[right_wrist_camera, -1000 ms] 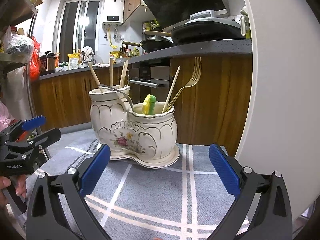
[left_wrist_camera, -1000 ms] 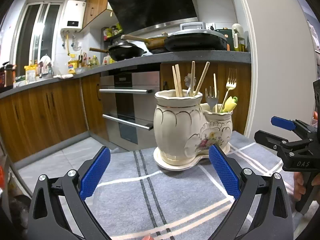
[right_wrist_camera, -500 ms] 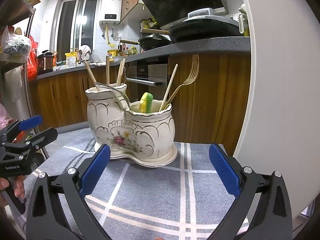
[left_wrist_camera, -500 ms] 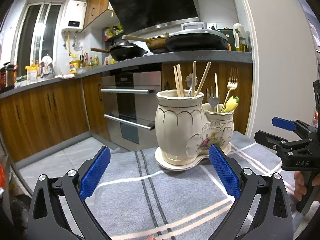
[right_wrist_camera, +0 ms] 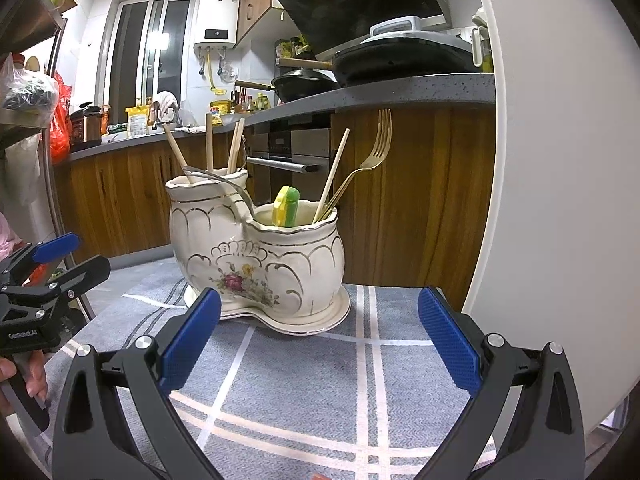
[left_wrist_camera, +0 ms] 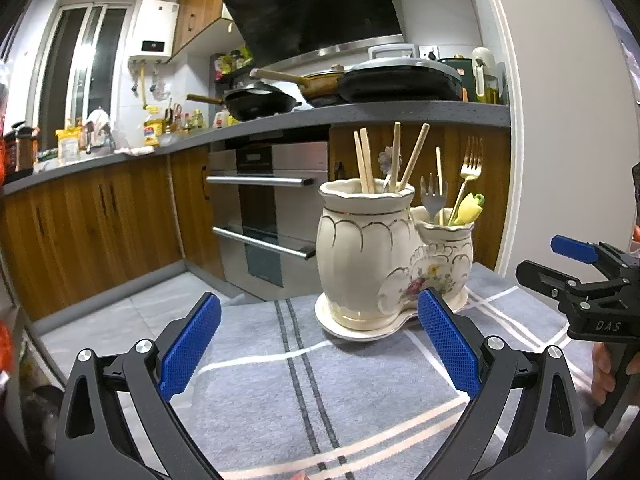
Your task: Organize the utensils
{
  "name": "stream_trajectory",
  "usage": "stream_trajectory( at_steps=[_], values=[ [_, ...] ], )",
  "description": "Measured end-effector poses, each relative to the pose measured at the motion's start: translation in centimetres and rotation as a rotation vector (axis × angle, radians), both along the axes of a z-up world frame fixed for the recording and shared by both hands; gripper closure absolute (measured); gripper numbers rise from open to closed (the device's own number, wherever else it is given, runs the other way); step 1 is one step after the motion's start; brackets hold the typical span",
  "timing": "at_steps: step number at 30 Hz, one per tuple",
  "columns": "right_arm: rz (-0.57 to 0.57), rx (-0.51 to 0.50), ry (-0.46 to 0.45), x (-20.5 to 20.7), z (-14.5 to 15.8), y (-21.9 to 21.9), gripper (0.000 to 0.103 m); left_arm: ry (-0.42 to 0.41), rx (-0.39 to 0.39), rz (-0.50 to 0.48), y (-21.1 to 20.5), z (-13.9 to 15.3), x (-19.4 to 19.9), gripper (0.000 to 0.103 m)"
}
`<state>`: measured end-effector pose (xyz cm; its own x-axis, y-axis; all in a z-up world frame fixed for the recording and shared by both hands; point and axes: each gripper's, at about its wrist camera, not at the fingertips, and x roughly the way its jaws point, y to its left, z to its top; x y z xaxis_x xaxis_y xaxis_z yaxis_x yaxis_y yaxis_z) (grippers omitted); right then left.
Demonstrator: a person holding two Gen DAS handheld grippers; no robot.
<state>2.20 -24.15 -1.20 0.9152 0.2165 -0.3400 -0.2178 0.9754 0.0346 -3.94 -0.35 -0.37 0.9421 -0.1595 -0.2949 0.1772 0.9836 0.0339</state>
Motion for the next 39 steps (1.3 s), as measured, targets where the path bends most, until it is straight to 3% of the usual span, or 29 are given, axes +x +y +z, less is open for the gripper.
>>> stream_trajectory(
  at_steps=[22,39],
  values=[
    [-0.005,-0.001,0.012,0.08,-0.02,0.06,0.006,0.0,-0.003,0.007,0.24,0.03,-0.04,0.005],
    [-0.012,-0.003,0.011,0.11,0.02,0.11,0.006,-0.003,-0.009,0.018,0.16,0.24,-0.09,0.012]
  ],
)
